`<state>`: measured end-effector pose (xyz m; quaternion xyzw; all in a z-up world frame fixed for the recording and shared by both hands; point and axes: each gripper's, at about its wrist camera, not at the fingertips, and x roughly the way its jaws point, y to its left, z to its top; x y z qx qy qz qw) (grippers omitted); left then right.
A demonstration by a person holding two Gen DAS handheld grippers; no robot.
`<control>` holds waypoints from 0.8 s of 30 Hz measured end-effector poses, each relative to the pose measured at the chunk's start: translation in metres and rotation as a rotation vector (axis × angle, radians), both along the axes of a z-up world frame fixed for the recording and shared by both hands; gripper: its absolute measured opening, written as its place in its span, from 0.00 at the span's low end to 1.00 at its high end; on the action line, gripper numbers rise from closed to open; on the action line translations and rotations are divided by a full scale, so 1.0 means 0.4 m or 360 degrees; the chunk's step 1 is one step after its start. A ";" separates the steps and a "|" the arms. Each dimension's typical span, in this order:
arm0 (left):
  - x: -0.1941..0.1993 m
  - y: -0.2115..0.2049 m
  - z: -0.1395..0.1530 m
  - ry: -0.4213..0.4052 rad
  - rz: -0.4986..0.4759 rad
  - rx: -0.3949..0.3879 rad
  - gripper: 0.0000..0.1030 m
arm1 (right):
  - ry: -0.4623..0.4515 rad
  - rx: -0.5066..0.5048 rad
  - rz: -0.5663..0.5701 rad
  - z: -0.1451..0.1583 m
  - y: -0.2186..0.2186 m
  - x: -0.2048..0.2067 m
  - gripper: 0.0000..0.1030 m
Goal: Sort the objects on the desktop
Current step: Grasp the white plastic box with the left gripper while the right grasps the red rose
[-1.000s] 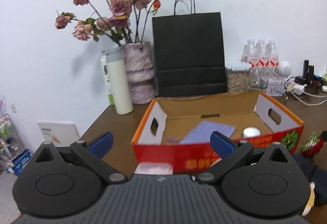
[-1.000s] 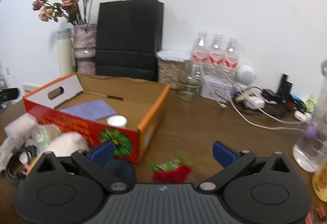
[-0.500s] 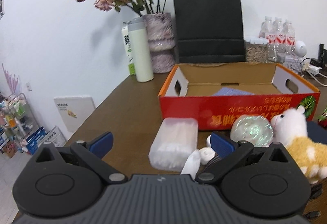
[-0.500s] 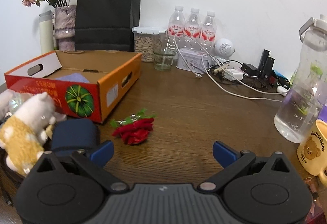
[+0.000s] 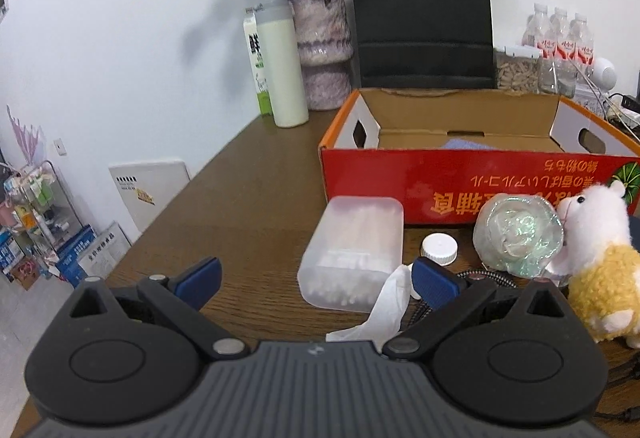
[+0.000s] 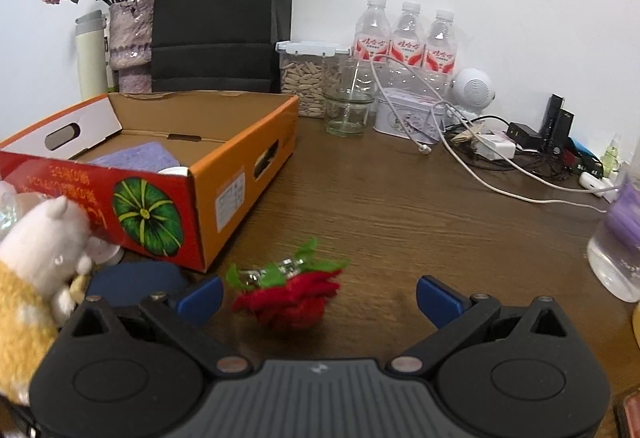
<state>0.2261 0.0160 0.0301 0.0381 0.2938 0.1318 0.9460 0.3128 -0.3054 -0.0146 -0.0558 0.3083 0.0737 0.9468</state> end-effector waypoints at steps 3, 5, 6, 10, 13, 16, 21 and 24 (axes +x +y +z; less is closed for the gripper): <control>0.030 0.006 -0.014 0.0031 0.0005 -0.0025 1.00 | -0.0010 -0.0019 0.0015 -0.002 0.012 0.012 1.00; 0.051 0.010 -0.024 0.0054 0.0003 -0.0039 1.00 | -0.0021 -0.0019 0.0019 -0.004 0.015 0.016 1.00; 0.062 0.012 -0.030 0.0065 0.0005 -0.0049 1.00 | -0.0019 -0.0015 0.0021 -0.006 0.015 0.018 0.99; 0.096 0.015 -0.049 0.0082 0.0009 -0.0058 1.00 | 0.0010 0.0042 0.0043 -0.012 0.006 0.025 0.91; 0.119 0.020 -0.056 0.0069 0.0005 -0.0046 1.00 | 0.0013 0.0049 0.0050 -0.016 0.005 0.026 0.86; 0.145 0.022 -0.061 0.0076 -0.0017 -0.0041 1.00 | 0.0022 0.0047 0.0061 -0.021 0.006 0.027 0.80; 0.174 0.017 -0.071 0.0063 -0.0073 -0.0026 1.00 | 0.0046 0.0040 0.0071 -0.030 0.011 0.030 0.68; 0.179 0.009 -0.079 0.0070 -0.0125 -0.0012 0.97 | 0.0056 0.0078 0.0086 -0.031 0.009 0.031 0.56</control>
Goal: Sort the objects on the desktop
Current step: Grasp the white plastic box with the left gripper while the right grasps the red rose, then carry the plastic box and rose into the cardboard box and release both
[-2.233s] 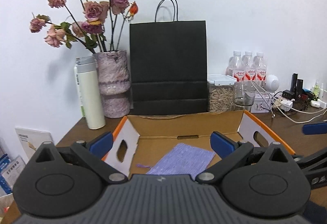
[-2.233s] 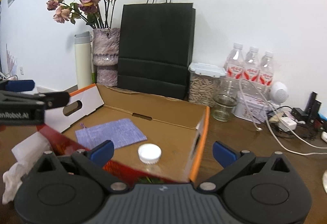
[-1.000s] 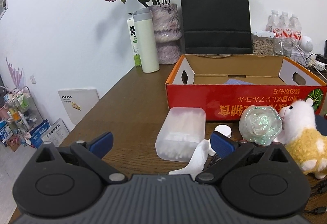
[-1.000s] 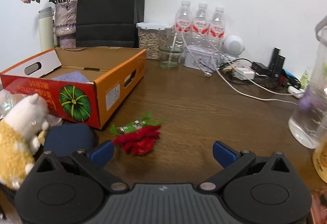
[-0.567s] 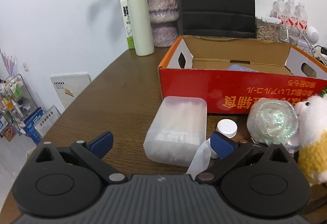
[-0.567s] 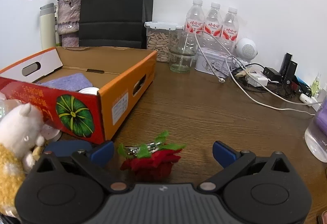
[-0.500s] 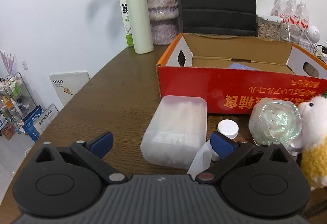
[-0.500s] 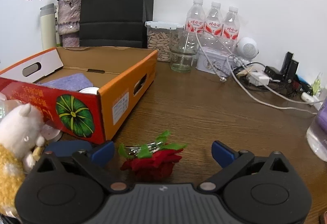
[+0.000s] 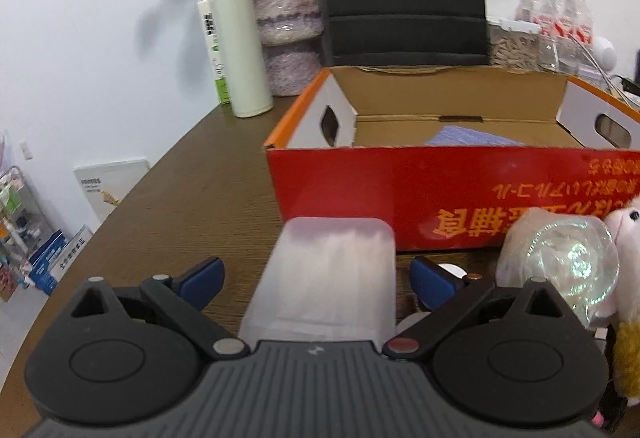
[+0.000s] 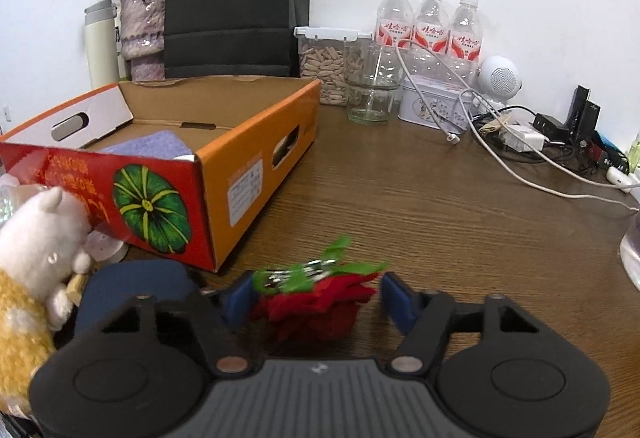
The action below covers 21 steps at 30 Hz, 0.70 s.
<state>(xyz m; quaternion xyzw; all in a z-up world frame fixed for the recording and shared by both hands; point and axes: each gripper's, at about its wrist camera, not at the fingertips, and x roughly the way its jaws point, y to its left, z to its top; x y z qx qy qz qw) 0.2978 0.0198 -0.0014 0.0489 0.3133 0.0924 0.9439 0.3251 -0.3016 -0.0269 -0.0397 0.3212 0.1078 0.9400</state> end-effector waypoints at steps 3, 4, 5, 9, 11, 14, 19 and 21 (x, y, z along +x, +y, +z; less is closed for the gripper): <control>0.005 -0.004 -0.007 0.0017 -0.0031 -0.0005 0.88 | 0.0001 0.0007 0.0003 -0.001 0.002 -0.001 0.55; 0.006 -0.004 -0.011 0.0026 -0.0038 -0.0008 0.84 | 0.0000 0.0010 0.0003 -0.001 0.003 -0.002 0.55; 0.006 -0.004 -0.013 0.0027 -0.0041 -0.0015 0.83 | 0.0001 0.0017 0.0000 -0.002 0.001 -0.002 0.55; 0.006 0.000 -0.010 0.0027 -0.0042 -0.0052 0.71 | 0.0003 0.0032 -0.0019 -0.003 0.001 -0.003 0.55; 0.003 -0.001 -0.011 0.0023 -0.0046 -0.0055 0.69 | 0.0000 0.0034 -0.0016 -0.002 0.004 -0.004 0.51; 0.001 0.001 -0.010 0.0014 -0.0044 -0.0084 0.65 | -0.0011 0.0023 -0.0009 -0.001 0.016 -0.011 0.45; -0.005 0.005 -0.009 0.0004 -0.0015 -0.0110 0.64 | -0.0051 0.0001 -0.0005 0.004 0.039 -0.028 0.43; -0.010 0.009 -0.007 -0.0011 -0.0004 -0.0126 0.64 | -0.0103 -0.0036 -0.0013 0.009 0.051 -0.041 0.43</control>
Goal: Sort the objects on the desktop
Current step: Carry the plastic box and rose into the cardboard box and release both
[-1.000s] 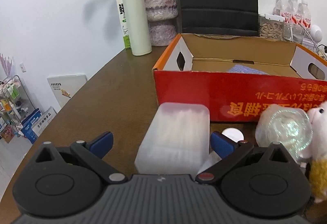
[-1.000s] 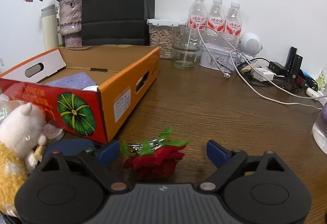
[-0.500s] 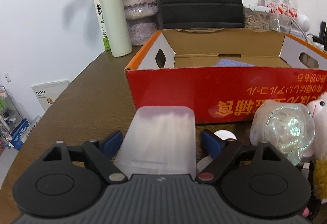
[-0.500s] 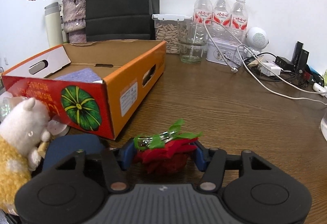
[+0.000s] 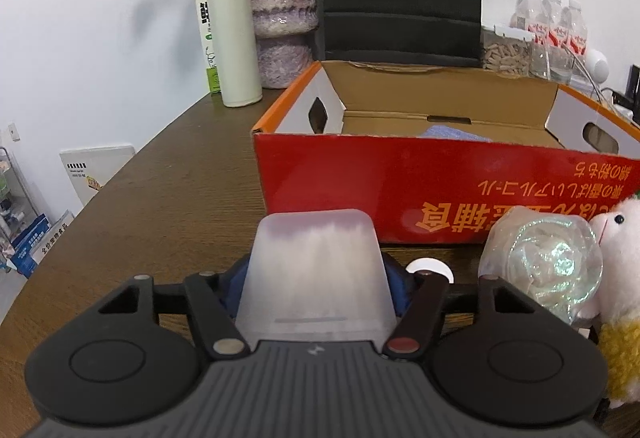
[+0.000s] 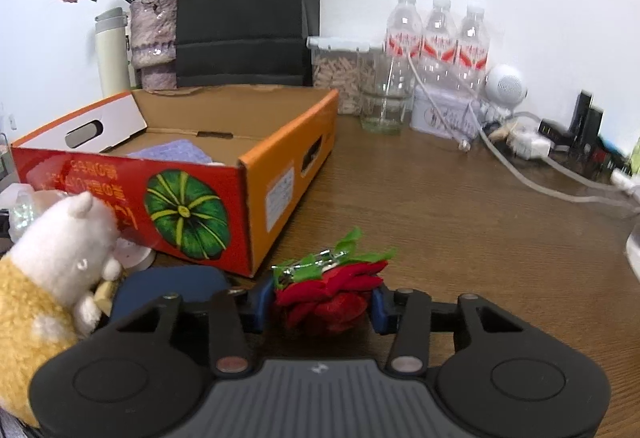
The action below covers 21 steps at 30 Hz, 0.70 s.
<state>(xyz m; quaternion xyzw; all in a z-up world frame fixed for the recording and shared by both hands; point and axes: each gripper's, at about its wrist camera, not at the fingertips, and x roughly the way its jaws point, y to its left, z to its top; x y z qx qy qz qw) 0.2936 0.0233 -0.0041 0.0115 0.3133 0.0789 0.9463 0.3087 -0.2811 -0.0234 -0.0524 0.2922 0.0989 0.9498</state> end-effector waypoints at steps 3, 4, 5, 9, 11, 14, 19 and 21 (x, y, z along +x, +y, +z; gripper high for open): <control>-0.012 0.002 0.011 -0.0046 0.0008 -0.0021 0.64 | -0.0042 -0.0015 -0.0020 0.005 0.010 -0.014 0.43; -0.018 0.002 0.016 -0.0066 0.0013 -0.0017 0.64 | -0.0050 -0.0015 -0.0023 0.007 0.012 -0.018 0.43; -0.024 0.000 0.020 -0.0085 0.0020 -0.0001 0.64 | -0.0061 -0.0014 -0.0028 0.009 0.014 -0.023 0.43; -0.049 -0.004 0.039 -0.0164 0.0051 0.0044 0.64 | -0.0107 0.0022 -0.0067 0.023 0.015 -0.042 0.43; -0.062 -0.002 0.046 -0.0188 0.0059 0.0027 0.64 | -0.0134 0.0055 -0.0083 0.034 0.015 -0.054 0.43; -0.080 -0.004 0.055 -0.0214 0.0070 0.0013 0.64 | -0.0198 0.0051 -0.0108 0.050 0.022 -0.070 0.43; -0.108 -0.007 0.080 -0.0267 0.0063 -0.0008 0.64 | -0.0281 0.0084 -0.0102 0.087 0.038 -0.096 0.43; -0.119 -0.008 0.096 -0.0297 0.0054 0.0000 0.64 | -0.0296 0.0113 -0.0080 0.102 0.049 -0.103 0.43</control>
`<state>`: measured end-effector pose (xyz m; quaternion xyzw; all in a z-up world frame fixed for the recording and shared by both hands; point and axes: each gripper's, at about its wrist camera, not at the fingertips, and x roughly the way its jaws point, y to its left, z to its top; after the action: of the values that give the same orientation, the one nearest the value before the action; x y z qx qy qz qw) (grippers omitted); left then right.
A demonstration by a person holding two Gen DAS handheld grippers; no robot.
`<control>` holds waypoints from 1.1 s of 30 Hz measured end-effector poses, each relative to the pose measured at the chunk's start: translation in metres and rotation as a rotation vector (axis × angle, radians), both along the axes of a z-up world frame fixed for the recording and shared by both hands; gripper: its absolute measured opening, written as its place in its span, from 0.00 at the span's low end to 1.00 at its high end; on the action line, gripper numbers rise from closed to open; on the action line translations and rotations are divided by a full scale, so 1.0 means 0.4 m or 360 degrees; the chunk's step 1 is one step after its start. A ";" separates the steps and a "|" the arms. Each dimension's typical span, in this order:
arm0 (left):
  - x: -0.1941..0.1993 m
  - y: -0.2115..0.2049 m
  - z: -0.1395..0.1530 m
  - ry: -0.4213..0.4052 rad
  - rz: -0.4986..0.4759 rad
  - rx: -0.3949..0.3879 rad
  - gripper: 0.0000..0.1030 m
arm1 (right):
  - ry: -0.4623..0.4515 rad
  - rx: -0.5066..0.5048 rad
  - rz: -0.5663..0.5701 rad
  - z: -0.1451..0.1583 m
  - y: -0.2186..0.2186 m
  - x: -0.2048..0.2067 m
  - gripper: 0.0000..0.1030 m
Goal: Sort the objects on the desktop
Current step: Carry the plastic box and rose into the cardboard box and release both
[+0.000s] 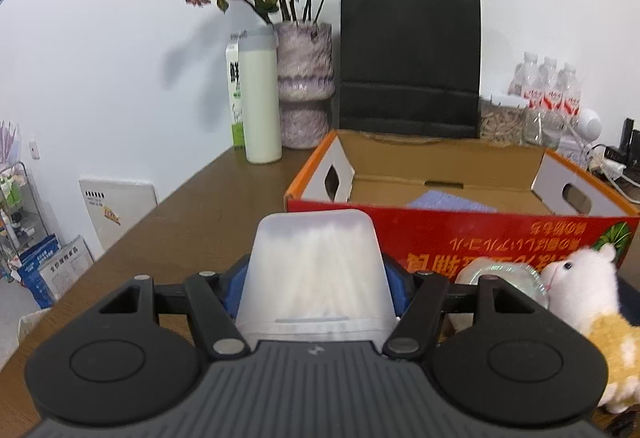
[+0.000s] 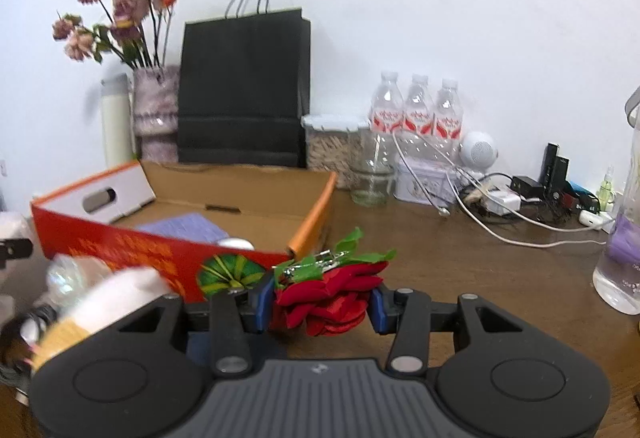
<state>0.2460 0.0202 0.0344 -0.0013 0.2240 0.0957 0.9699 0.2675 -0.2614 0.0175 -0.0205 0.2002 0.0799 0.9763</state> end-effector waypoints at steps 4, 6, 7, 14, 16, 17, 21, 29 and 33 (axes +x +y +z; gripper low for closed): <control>-0.016 0.002 0.041 -0.0066 -0.0024 0.0001 0.64 | -0.0041 0.0038 0.0060 0.028 0.030 -0.014 0.43; -0.021 0.001 0.064 -0.0097 -0.0041 -0.0003 0.64 | -0.0075 0.0061 0.0087 0.048 0.048 -0.021 0.43; -0.022 0.000 0.075 -0.0111 -0.0051 -0.0003 0.64 | -0.0086 0.0074 0.0105 0.057 0.055 -0.022 0.43; -0.001 -0.013 0.132 -0.0152 -0.0117 -0.0009 0.65 | -0.0120 0.0116 0.0202 0.122 0.108 -0.005 0.43; 0.014 -0.015 0.142 -0.0153 -0.0143 -0.0021 0.65 | -0.0124 0.0104 0.0215 0.132 0.126 0.006 0.43; 0.023 -0.016 0.147 -0.0152 -0.0158 -0.0027 0.65 | -0.0121 0.0101 0.0224 0.135 0.135 0.014 0.43; 0.061 -0.025 0.162 -0.0156 -0.0203 -0.0030 0.65 | -0.0107 0.0095 0.0262 0.146 0.166 0.052 0.43; 0.143 -0.046 0.161 -0.0163 -0.0265 -0.0006 0.65 | -0.0074 0.0066 0.0308 0.141 0.213 0.142 0.43; 0.186 -0.050 0.149 -0.0156 -0.0285 -0.0002 0.65 | -0.0032 0.0068 0.0333 0.125 0.233 0.186 0.43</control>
<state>0.3204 0.0003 0.0939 0.0133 0.1757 0.0084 0.9843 0.3419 -0.1681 0.0673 -0.0212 0.1854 0.1855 0.9648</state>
